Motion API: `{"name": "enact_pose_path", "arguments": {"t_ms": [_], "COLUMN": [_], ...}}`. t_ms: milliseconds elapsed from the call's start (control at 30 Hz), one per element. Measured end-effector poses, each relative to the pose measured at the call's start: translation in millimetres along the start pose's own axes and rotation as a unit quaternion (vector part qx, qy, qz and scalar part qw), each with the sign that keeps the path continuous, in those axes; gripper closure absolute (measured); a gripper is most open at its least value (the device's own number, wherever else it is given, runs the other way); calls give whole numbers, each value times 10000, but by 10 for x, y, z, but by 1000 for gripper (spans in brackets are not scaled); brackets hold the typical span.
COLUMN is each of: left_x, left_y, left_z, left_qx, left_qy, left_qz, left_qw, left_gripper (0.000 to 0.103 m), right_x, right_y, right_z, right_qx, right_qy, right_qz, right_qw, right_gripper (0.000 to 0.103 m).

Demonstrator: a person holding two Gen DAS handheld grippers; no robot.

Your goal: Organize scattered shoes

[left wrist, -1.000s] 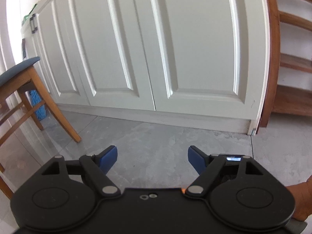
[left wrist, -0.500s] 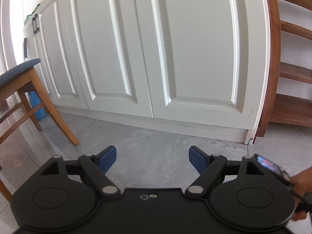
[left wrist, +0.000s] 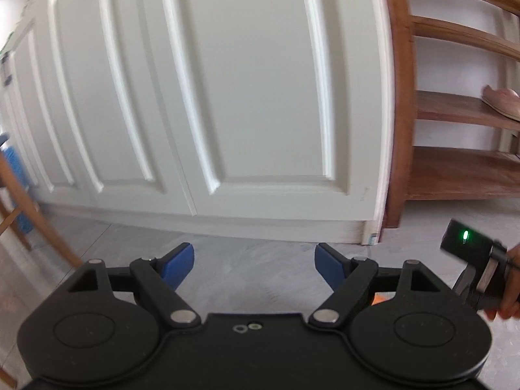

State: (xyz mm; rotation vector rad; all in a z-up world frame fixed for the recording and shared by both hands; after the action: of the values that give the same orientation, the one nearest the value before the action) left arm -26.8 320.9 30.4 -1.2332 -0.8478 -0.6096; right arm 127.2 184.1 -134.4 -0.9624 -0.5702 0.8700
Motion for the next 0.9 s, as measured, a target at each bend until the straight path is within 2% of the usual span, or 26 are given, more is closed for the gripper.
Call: {"name": "enact_pose_path", "arguments": {"t_ms": [167,233,333,467,633,800,833,900], "left_x": [76,116,213,413,647,856,908,972], "left_y": [172,226,305,403,419,349,346,379], "left_z": [-252,-337,-498,-752,-1143,-1630,-1794,-2001], "left_qx": [-228,-319,-423,-667,-1033,-1356,-1458,-1624], "left_qy": [190,253,468,700,1081,1605,1773,1897], "left_qz": [60,68,16,-115,-469,-954,-1075,-1126], "left_qw": [9995,9991,9980,9952,9876,9730,9673,9618], "left_gripper": [22,22,22,22,22,22,21,21], "right_x": [-297,-516,-704,-1159,-1513,-1610,-1609,-1578], "right_y": [-399,-652,-840,-1572,-2568,-3311,-3475,-3828], "right_z": [-566,-826,-913,-1200,-1328,-1293,-1316,-1457], "right_qx": [442,741,984,1231,993,439,303,33], "right_qy": [933,1394,1792,2249,2218,2104,2091,2128], "right_qz": [-637,-1097,-1585,-2709,-3758,-4325,-4431,-4661], "right_qw": [9926,9813,9660,9278,8943,8757,8712,8587], "right_gripper": [85,85,85,85,85,85,85,85]}}
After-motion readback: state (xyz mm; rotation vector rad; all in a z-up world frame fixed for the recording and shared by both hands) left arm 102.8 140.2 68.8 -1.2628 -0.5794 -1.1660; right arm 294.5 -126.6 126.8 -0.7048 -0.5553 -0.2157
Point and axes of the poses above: each gripper's, at about its wrist camera, not at the fingertips, and y roughly the way its jaws point, z to its left, x to its top, the point moved 4 cm from there along y, roughly the way its jaws point, and after that the axes turned 8 degrees about -x, right-handed, at the moved point
